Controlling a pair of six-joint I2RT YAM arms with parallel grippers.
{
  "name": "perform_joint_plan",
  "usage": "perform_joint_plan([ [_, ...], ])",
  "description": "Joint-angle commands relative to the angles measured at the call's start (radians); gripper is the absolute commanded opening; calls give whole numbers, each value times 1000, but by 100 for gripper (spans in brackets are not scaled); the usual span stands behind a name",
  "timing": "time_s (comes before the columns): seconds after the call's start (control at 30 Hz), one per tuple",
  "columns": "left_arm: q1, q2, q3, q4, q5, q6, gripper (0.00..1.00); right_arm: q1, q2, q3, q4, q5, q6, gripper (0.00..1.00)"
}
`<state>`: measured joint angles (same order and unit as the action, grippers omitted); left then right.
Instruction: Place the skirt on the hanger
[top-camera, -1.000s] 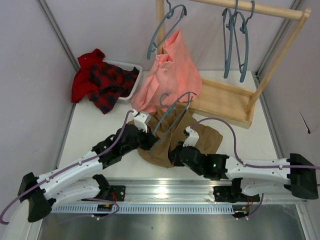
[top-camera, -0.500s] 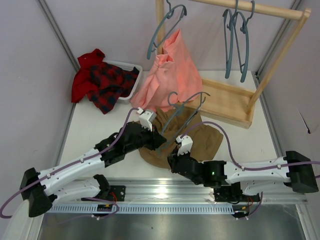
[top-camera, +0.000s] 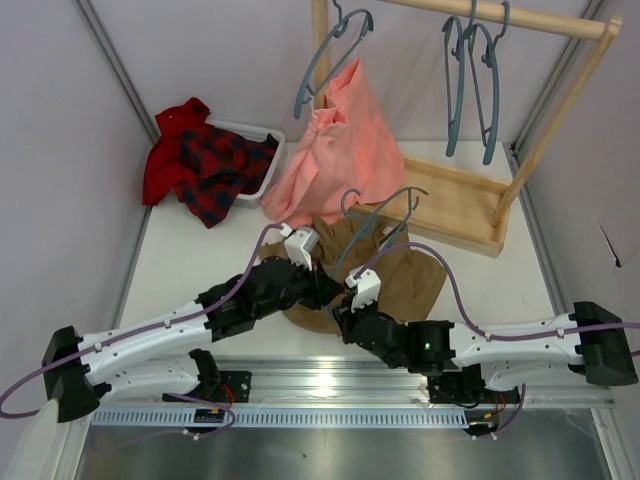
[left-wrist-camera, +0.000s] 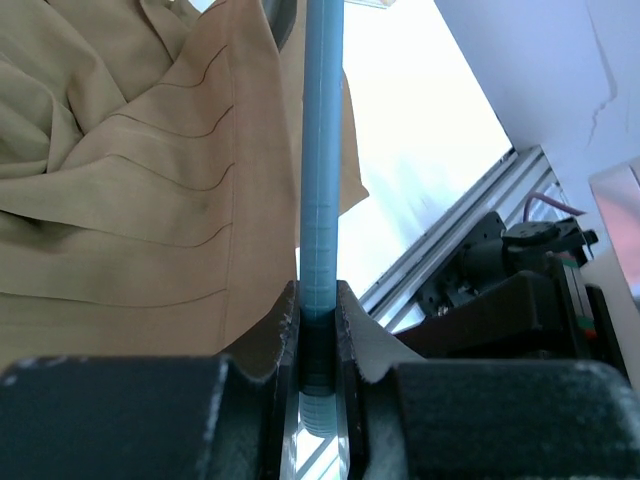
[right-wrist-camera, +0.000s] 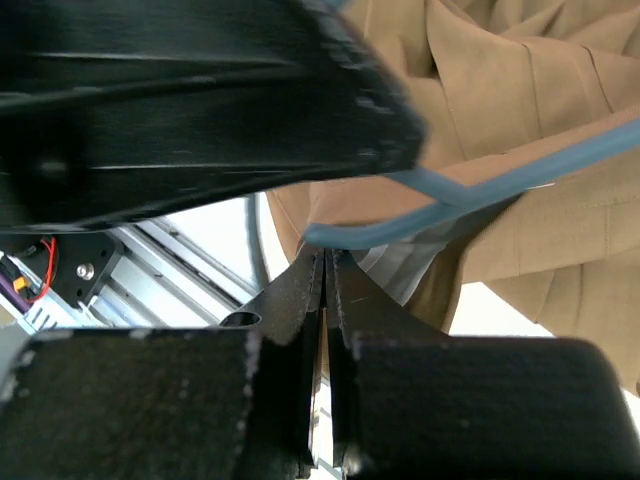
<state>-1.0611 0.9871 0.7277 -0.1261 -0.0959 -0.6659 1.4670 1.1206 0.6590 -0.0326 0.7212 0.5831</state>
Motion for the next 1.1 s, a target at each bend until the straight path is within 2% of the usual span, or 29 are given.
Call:
perform_joint_plan([
  [0.0,-37,18,-22,92,-60,-60,0,6,-7,62,65,11,-61,0],
  [0.23,-46,79,-105,209,-102,-83,0,-2,-19,88,37,-117,-130,0],
  [0.47,-48,68,-129,253,-70,-49,0,-23,-30,108,-72,-52,-92,0],
  [0.77,-50,12,-116,203,-51,-46,0,-99,-42,90,-39,-126,-170,0],
  [1.07,-50,-2,-62,102,-36,-60,0,-111,-97,70,-20,-141,-221,0],
])
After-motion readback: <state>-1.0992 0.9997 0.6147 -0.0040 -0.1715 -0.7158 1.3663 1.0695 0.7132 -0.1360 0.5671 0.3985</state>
